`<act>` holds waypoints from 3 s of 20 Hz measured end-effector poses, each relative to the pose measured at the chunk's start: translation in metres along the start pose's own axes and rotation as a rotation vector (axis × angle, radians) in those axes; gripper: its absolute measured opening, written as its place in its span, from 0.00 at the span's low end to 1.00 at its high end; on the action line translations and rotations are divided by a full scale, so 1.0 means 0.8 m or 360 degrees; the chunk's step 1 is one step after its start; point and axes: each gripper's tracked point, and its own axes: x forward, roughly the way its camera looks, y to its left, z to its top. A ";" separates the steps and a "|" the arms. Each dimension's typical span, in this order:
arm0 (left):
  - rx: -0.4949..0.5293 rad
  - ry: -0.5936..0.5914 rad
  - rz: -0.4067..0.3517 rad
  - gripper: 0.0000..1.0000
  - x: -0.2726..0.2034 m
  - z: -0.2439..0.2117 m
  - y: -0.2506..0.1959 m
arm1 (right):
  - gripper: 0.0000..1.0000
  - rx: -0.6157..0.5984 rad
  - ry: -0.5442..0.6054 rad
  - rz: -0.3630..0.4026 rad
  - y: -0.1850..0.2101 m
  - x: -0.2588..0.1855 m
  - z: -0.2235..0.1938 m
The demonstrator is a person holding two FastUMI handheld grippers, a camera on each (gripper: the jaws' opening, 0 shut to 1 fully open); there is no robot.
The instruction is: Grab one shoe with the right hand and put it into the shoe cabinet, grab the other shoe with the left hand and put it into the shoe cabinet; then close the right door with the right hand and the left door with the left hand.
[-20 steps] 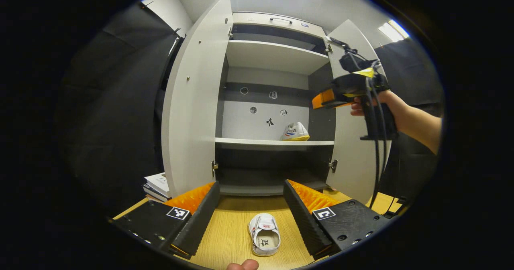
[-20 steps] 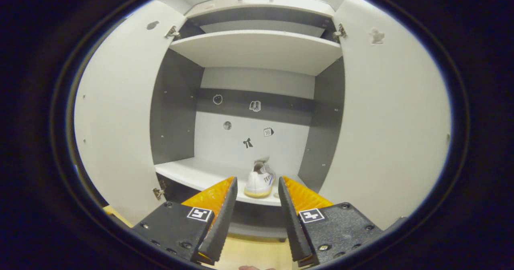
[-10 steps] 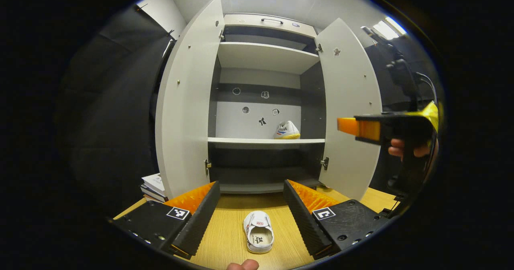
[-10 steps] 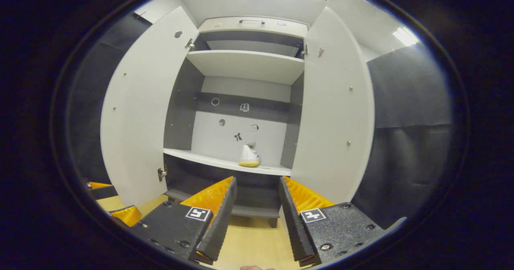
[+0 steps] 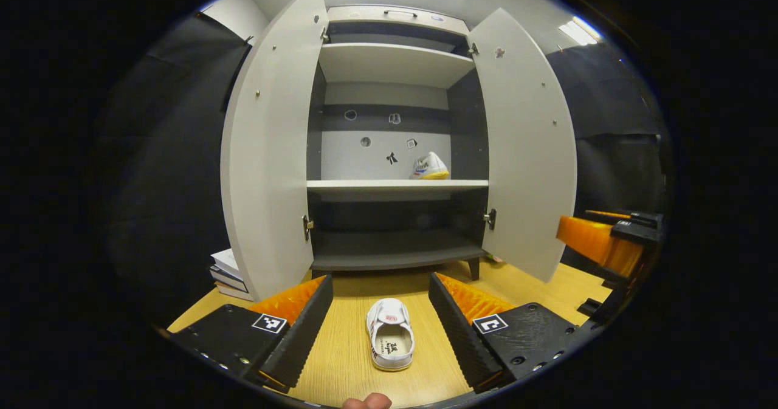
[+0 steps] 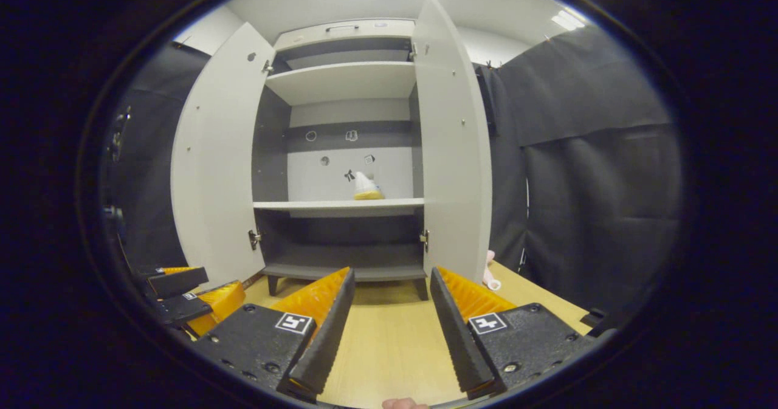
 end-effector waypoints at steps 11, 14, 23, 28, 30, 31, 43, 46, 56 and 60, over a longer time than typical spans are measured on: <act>-0.0137 0.0605 -0.0063 0.96 0.075 -0.134 0.013 | 0.83 -0.0081 -0.0027 0.0011 -0.015 -0.010 0.008; -0.0158 0.0680 -0.0033 0.96 0.102 -0.170 0.019 | 0.83 -0.0104 0.0010 0.0005 -0.018 -0.005 0.000; -0.0180 0.0794 0.0012 0.96 0.171 -0.220 0.029 | 0.83 -0.0153 0.0079 -0.0014 -0.028 0.029 -0.013; -0.0229 0.0774 -0.0009 0.95 0.190 -0.223 0.028 | 0.83 -0.0148 0.0123 -0.0009 -0.027 0.050 -0.021; -0.0251 0.0738 0.0014 0.89 0.195 -0.221 0.030 | 0.83 -0.0155 0.0141 0.0000 -0.024 0.055 -0.025; -0.0272 0.0719 0.0018 0.86 0.196 -0.220 0.028 | 0.83 -0.0158 0.0145 0.0004 -0.023 0.057 -0.025; -0.0345 0.0652 0.0106 0.02 0.187 -0.213 0.025 | 0.83 -0.0180 0.0170 0.0008 -0.027 0.052 -0.030; -0.0293 0.0485 0.0108 0.01 0.153 -0.142 0.026 | 0.83 -0.0187 0.0160 0.0026 -0.024 0.052 -0.029; -0.0272 -0.0133 0.0087 0.00 0.157 0.246 0.027 | 0.84 -0.0150 0.0070 0.0150 0.009 0.051 -0.010; -0.0155 0.0042 0.0210 0.00 0.275 0.287 0.054 | 0.84 -0.0132 0.0042 0.0133 0.000 0.046 -0.001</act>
